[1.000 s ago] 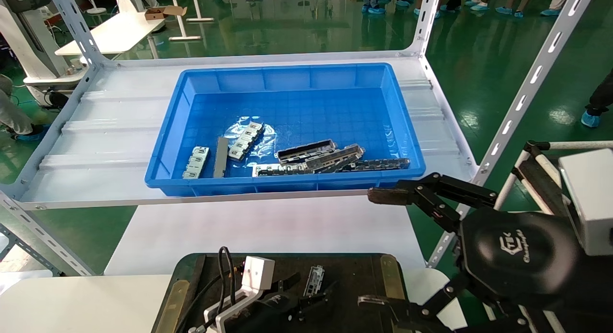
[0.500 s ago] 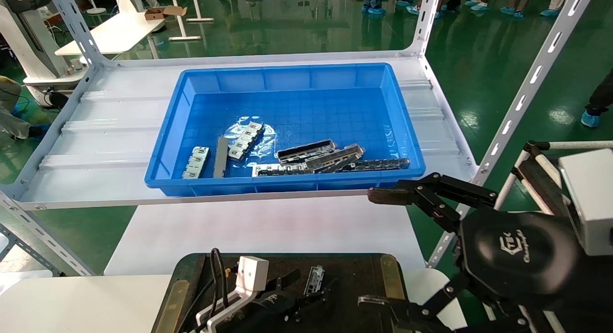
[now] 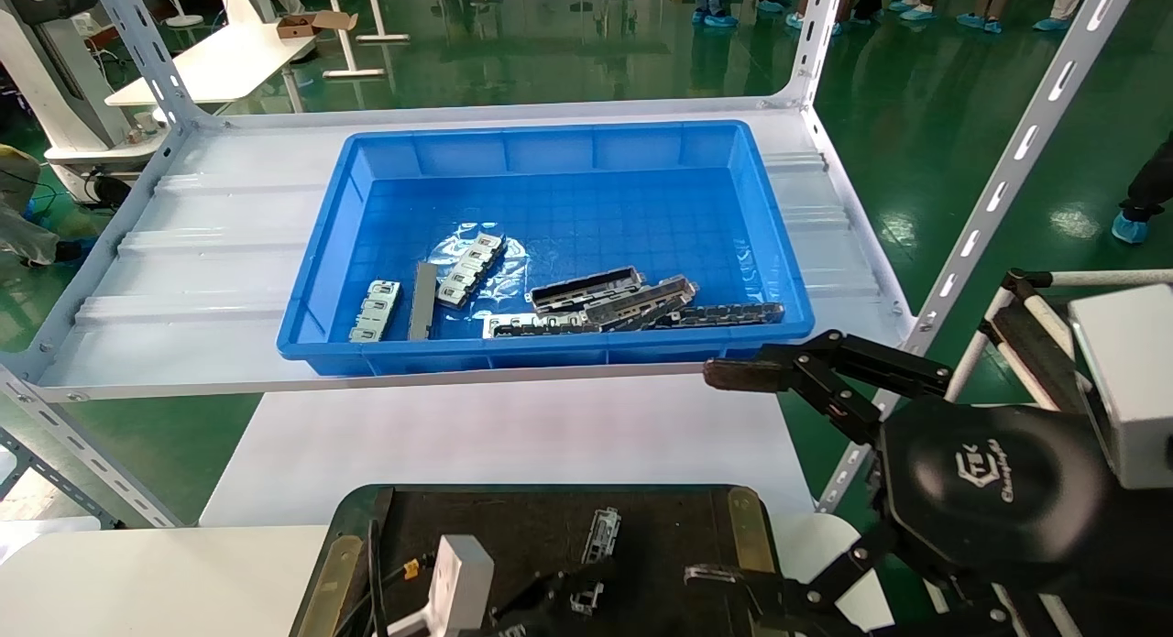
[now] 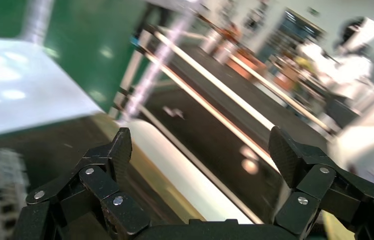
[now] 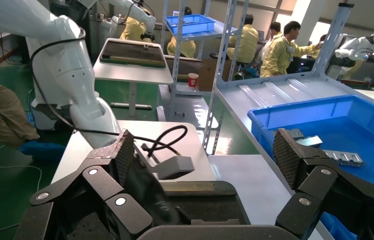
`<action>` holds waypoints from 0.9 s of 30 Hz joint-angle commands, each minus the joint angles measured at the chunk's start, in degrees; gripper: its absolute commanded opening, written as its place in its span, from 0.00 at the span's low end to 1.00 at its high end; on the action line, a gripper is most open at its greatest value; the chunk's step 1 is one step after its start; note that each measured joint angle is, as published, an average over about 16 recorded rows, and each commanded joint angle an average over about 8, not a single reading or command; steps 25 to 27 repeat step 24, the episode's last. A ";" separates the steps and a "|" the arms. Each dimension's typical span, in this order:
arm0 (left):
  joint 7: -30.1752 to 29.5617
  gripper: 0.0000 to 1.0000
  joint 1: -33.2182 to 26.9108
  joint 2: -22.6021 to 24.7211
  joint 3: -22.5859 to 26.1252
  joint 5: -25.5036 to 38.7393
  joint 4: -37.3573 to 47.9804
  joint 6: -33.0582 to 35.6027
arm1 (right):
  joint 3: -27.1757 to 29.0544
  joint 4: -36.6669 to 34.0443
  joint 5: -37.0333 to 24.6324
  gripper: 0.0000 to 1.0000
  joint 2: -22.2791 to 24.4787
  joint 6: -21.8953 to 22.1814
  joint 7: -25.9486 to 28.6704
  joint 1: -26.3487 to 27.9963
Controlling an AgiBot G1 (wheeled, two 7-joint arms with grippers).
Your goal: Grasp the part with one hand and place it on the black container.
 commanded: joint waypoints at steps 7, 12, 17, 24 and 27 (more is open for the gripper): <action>-16.43 1.00 -9.85 -3.67 9.72 13.65 0.78 -6.82 | -0.01 0.00 0.01 1.00 0.00 0.00 -0.01 0.00; -19.87 1.00 -12.77 -5.66 11.66 16.98 0.86 -9.71 | -0.02 0.00 0.01 1.00 0.01 0.01 -0.01 0.00; -21.38 1.00 -14.24 -6.99 12.44 18.39 0.78 -11.44 | -0.02 0.00 0.02 1.00 0.01 0.01 -0.01 0.01; -21.84 1.00 -14.76 -7.50 12.66 18.61 0.66 -12.12 | -0.03 0.00 0.02 1.00 0.01 0.01 -0.02 0.01; -21.84 1.00 -14.76 -7.50 12.66 18.61 0.66 -12.12 | -0.03 0.00 0.02 1.00 0.01 0.01 -0.02 0.01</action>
